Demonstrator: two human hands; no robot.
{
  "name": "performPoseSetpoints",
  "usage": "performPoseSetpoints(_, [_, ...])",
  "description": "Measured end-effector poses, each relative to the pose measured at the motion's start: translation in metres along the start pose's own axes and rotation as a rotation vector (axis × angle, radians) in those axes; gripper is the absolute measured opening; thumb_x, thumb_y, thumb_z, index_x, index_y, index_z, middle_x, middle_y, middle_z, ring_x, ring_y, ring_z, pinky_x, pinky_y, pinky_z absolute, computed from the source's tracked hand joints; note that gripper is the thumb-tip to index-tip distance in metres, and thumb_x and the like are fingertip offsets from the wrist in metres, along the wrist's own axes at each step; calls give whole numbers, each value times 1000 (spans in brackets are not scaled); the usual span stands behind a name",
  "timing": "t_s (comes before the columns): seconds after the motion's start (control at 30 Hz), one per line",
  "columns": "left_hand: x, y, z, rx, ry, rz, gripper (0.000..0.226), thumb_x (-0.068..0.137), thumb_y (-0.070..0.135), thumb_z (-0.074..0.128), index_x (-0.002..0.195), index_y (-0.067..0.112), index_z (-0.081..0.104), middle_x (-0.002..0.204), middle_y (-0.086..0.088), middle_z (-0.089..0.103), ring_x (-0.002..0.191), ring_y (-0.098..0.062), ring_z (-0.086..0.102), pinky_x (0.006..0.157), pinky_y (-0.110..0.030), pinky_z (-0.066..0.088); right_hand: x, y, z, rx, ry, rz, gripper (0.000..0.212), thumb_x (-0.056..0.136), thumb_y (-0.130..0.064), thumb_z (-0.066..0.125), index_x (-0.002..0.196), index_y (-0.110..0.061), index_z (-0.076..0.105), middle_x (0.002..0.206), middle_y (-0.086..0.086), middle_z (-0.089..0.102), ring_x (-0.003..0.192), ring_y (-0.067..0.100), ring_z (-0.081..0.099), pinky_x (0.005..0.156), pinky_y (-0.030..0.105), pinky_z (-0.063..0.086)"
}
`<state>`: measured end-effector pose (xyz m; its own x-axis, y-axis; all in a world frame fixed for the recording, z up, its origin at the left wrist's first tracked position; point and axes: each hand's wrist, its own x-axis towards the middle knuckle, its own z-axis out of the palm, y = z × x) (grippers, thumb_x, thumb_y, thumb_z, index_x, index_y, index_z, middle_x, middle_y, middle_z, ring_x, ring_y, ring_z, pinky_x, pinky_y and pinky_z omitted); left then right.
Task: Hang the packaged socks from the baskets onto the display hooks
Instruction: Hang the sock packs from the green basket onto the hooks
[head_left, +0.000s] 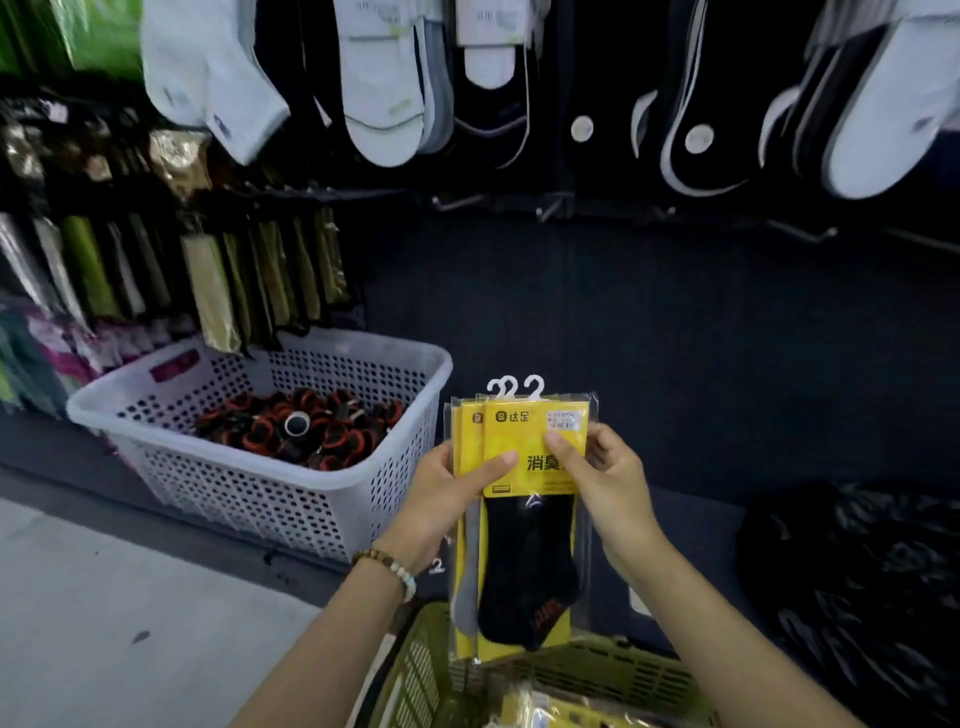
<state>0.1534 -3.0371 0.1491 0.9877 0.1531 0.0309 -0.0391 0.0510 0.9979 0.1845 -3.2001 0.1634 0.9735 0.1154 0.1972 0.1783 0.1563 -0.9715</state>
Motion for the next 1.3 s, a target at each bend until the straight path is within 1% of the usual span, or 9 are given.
performPoseSetpoints(0.17, [18, 46, -25, 58, 10, 85, 57, 69, 59, 64, 105, 15, 68, 99, 5, 74, 93, -9, 69, 82, -21, 51, 29, -34, 26, 65, -41, -42, 14, 87, -19, 66, 101, -16, 65, 97, -2, 74, 87, 8, 70, 67, 17, 54])
performPoseSetpoints(0.23, [28, 60, -46, 97, 79, 98, 61, 77, 65, 55, 93, 6, 62, 84, 3, 70, 76, -13, 67, 90, -28, 41, 42, -43, 36, 84, -30, -28, 12, 90, -19, 63, 101, -17, 64, 95, -2, 74, 86, 9, 71, 63, 15, 54])
performPoseSetpoints(0.27, [33, 67, -58, 95, 133, 98, 60, 77, 67, 54, 88, 9, 55, 77, -2, 61, 67, -19, 59, 86, -30, 37, 47, -47, 41, 77, -28, -23, 10, 92, -18, 60, 101, -18, 64, 95, -1, 74, 86, 10, 71, 63, 15, 54])
performPoseSetpoints(0.37, [45, 91, -92, 118, 255, 178, 52, 75, 68, 56, 96, 21, 52, 87, -3, 50, 78, -16, 46, 75, -31, 38, 63, -57, 61, 42, -35, -36, 10, 95, -15, 54, 98, -20, 63, 93, -2, 74, 84, 8, 71, 65, 16, 55])
performPoseSetpoints(0.5, [54, 121, -128, 224, 471, 272, 50, 81, 59, 56, 60, 21, 30, 41, 16, 27, 39, 0, 26, 54, -20, 28, 84, -71, 89, -17, -59, -103, 7, 95, -18, 55, 96, -18, 62, 92, -1, 74, 87, 13, 71, 79, 28, 57])
performPoseSetpoints(0.63, [59, 139, -161, 240, 591, 290, 55, 81, 57, 57, 57, 22, 22, 36, 11, 21, 41, -4, 24, 57, -21, 31, 103, -80, 120, -30, -46, -142, 9, 96, -18, 54, 97, -21, 63, 90, -5, 74, 88, 11, 70, 81, 29, 55])
performPoseSetpoints(0.8, [65, 142, -181, 284, 585, 323, 54, 84, 54, 55, 57, 22, 20, 34, 12, 20, 31, -3, 19, 51, -23, 28, 125, -79, 131, 36, 194, -146, 8, 97, -17, 52, 97, -20, 60, 93, -3, 72, 87, 13, 69, 76, 31, 56])
performPoseSetpoints(1.1, [93, 136, -182, 247, 540, 368, 54, 84, 54, 56, 54, 23, 23, 38, 12, 21, 33, -3, 20, 46, -21, 22, 172, -67, 138, -176, 115, -156, 8, 95, -17, 54, 93, -22, 60, 94, -1, 71, 87, 16, 69, 82, 42, 57])
performPoseSetpoints(1.3, [110, 128, -175, 231, 504, 384, 53, 84, 52, 57, 53, 23, 25, 36, 11, 23, 31, -3, 21, 34, -8, 21, 205, -49, 141, -103, 223, -69, 4, 92, -19, 60, 91, -20, 63, 96, 3, 71, 91, 20, 68, 86, 43, 56])
